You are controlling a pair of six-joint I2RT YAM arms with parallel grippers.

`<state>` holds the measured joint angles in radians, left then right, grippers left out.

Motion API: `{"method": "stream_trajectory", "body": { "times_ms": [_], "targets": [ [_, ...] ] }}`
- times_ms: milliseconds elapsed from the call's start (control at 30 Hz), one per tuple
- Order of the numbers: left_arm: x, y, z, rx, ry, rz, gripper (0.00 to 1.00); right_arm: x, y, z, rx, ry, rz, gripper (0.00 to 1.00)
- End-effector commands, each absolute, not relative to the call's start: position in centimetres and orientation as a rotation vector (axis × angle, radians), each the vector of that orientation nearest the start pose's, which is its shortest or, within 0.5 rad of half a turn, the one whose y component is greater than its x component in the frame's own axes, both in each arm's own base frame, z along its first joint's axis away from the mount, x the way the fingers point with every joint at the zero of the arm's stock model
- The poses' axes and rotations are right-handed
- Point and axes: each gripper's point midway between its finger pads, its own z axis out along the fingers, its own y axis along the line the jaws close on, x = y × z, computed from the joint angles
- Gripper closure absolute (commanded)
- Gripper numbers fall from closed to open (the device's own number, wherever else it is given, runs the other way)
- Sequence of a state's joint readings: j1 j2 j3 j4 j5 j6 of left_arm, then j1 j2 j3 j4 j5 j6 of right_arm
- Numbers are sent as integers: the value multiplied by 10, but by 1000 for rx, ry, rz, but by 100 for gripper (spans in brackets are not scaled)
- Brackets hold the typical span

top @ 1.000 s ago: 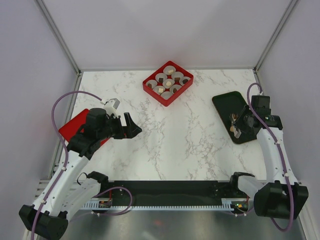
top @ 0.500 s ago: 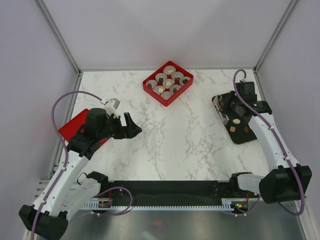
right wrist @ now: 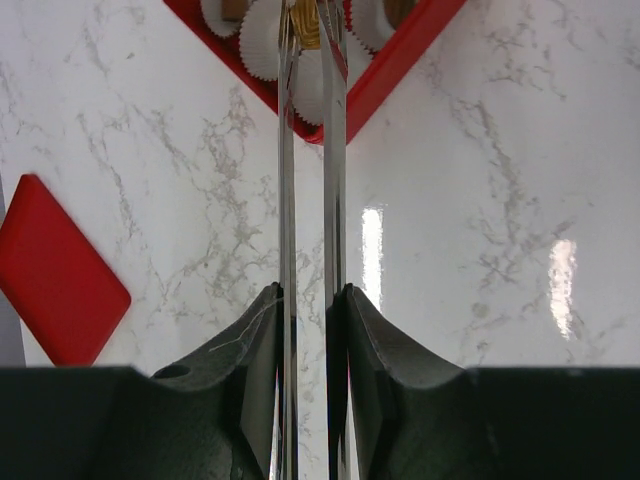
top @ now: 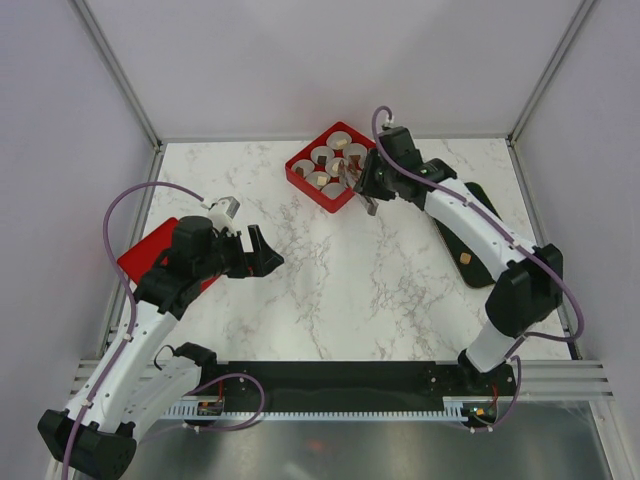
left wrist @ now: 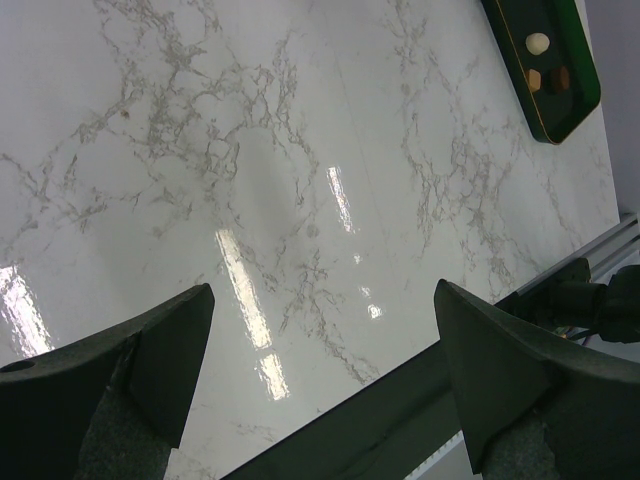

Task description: Pack the chocolate

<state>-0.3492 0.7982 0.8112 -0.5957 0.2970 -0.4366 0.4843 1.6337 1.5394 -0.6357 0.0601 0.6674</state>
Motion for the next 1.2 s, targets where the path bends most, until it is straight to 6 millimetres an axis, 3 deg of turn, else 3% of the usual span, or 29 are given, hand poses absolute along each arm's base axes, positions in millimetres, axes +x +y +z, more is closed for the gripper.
{"method": "stream_trajectory", "body": {
  "times_ms": [0, 133, 267, 700, 1167],
  "targets": [
    [220, -153, 208, 137, 2185, -754, 0, 413, 256, 235, 212, 2281, 573, 66],
    [220, -153, 208, 137, 2188, -754, 0, 426, 275, 223, 167, 2299, 572, 66],
    [220, -152, 208, 136, 2186, -753, 0, 430, 280, 214, 147, 2314, 554, 66],
    [222, -153, 206, 137, 2196, -754, 0, 422, 274, 171, 141, 2413, 491, 64],
    [223, -154, 204, 135, 2202, -752, 0, 421, 273, 162, 131, 2439, 450, 63]
  ]
}}
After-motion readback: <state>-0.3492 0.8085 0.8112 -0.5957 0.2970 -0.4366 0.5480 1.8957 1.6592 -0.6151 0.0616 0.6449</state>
